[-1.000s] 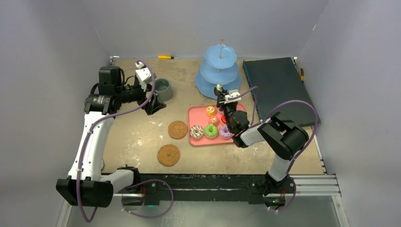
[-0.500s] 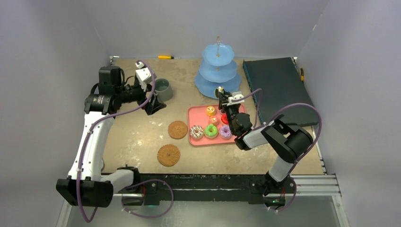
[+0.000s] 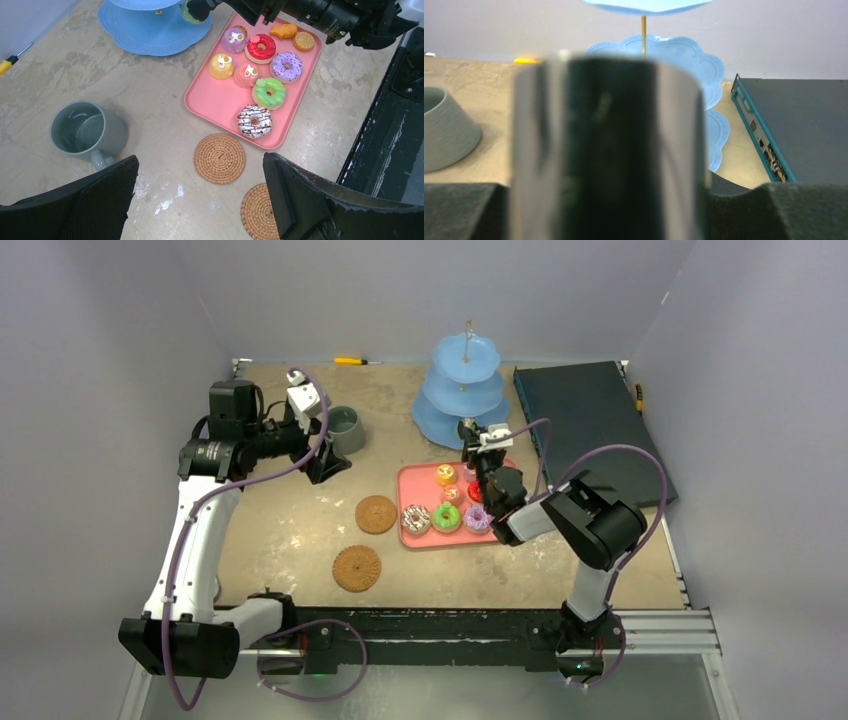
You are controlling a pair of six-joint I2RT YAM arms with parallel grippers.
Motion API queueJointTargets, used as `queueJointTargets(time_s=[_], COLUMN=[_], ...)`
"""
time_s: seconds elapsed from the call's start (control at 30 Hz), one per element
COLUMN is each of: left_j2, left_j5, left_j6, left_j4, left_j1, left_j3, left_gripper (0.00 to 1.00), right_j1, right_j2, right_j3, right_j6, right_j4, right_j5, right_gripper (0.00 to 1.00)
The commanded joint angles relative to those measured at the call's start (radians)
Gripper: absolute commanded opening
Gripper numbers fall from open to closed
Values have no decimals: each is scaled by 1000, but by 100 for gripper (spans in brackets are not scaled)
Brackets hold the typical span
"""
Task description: Serve the afternoon tea
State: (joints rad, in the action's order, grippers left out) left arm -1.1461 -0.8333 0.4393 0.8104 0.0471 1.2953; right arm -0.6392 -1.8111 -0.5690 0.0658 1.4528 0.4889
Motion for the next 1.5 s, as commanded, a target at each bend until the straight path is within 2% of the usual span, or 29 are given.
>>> queueJointTargets(time_s=[0.0,0.23,0.53,0.77,0.9,1.1,1.27,1.47], left_j2=[7,7,4,8,6,5,8,11], left_j5=[-14,-5,-8,-12,-12,-21,-26,-29], left_j6=[18,32,32,31,32,29,25,22], left_j4=[4,11,8,11,13,13,15,19], left_j1=[-4,-3,-4,-4,-4,-3,-3,-4], left_j3=[23,27,40,46,49,53,57,64], left_gripper=[94,94,94,94,94,95,94,94], right_j1=[29,36,36,36,35,8,-43,-91], right_j2=[-25,-65,-54,-21,59,233,385,459], right_j3=[-105,-190,-190,-143,-69,55,118,173], right_j6=[-23,-32,-43,-46,-56,-106,-157,-222], right_j4=[-23,-114,-152,-113,-90,-159,-319,-439], right_j5=[36,38,42,31,-5,-30,6,78], right_gripper=[39,45,61,62,62,63,64,64])
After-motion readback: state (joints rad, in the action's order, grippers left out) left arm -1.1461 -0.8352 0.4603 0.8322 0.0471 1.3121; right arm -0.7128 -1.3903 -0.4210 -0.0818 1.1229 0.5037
